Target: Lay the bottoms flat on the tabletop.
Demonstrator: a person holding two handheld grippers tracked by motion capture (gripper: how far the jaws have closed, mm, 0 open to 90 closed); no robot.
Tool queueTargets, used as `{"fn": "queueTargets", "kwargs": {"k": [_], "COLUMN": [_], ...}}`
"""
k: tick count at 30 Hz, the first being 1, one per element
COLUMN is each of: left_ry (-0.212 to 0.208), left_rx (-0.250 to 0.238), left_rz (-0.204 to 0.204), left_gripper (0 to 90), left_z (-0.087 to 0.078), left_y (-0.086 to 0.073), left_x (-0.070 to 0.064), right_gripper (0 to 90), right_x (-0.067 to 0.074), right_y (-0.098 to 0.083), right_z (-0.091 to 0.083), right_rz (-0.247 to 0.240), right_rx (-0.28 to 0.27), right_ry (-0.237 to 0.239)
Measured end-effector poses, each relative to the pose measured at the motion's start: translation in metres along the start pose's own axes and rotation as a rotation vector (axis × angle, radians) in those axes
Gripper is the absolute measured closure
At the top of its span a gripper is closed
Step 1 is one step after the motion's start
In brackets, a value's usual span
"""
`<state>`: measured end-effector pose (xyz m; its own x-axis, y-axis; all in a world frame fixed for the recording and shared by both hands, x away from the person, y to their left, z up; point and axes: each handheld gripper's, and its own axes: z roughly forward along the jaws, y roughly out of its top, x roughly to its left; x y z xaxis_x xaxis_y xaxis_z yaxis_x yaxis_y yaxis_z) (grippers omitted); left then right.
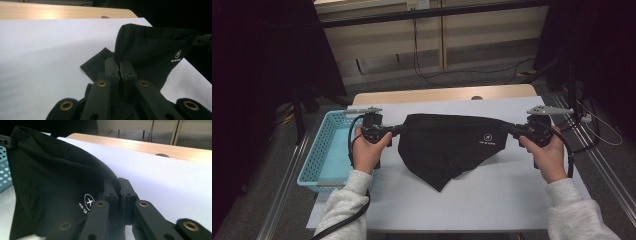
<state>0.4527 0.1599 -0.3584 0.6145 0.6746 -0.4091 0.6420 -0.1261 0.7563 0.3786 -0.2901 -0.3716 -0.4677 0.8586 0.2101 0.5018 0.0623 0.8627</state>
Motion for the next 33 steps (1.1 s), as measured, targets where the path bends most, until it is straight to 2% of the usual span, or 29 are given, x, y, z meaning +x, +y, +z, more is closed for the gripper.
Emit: {"fn": "queueTargets", "kwargs": {"k": [5,7,9,11,13,14,15,16,17,20,22,24,28,33], "left_ry": [-0.004,0.014,0.017,0.061,0.116,0.148,0.158,0.159,0.169,0.153,0.153,0.141,0.122,0.102], "left_rx": [0.038,0.065,0.063,0.009,-0.095,-0.134,-0.131,-0.120,-0.096,-0.033,0.001,0.026,0.063,0.071], "left_rz": [-0.012,-0.006,-0.013,-0.008,0.019,0.035,0.042,0.040,0.055,0.104,0.124,0.137,0.160,0.186], "left_gripper": [86.9,86.8,86.9,86.9,85.2,77.6,65.2,55.1,46.0,30.8,25.1,21.7,19.1,18.2], "left_z": [0.006,0.012,0.017,0.022,0.028,0.033,0.038,0.043,0.047,0.053,0.052,0.051,0.046,0.041], "left_y": [0.017,0.028,0.043,0.063,0.082,0.086,0.088,0.087,0.082,0.059,0.041,0.023,-0.007,-0.040], "left_x": [0.006,0.009,0.013,0.017,0.023,0.025,0.026,0.025,0.024,0.016,0.011,0.007,-0.003,-0.013], "right_gripper": [86.9,86.9,87.0,87.1,86.2,78.9,63.9,56.9,56.6,36.5,31.0,26.7,24.4,20.8], "right_x": [-0.009,-0.012,-0.015,-0.019,-0.022,-0.022,-0.020,-0.017,-0.012,0.004,0.012,0.018,0.026,0.039], "right_y": [0.010,0.020,0.035,0.058,0.085,0.097,0.104,0.108,0.108,0.090,0.068,0.044,-0.001,-0.045], "right_z": [0.010,0.019,0.033,0.049,0.064,0.071,0.077,0.081,0.085,0.089,0.087,0.081,0.065,0.054], "right_rz": [0.011,0.010,-0.005,-0.018,-0.026,-0.027,-0.015,0.005,-0.003,-0.047,-0.079,-0.076,-0.045,-0.053], "right_rx": [0.029,0.056,0.096,0.104,0.037,-0.014,-0.052,-0.063,-0.058,-0.002,0.045,0.065,0.077,0.129], "right_ry": [-0.012,-0.031,-0.051,-0.095,-0.137,-0.155,-0.194,-0.233,-0.240,-0.215,-0.188,-0.160,-0.128,-0.097]}}
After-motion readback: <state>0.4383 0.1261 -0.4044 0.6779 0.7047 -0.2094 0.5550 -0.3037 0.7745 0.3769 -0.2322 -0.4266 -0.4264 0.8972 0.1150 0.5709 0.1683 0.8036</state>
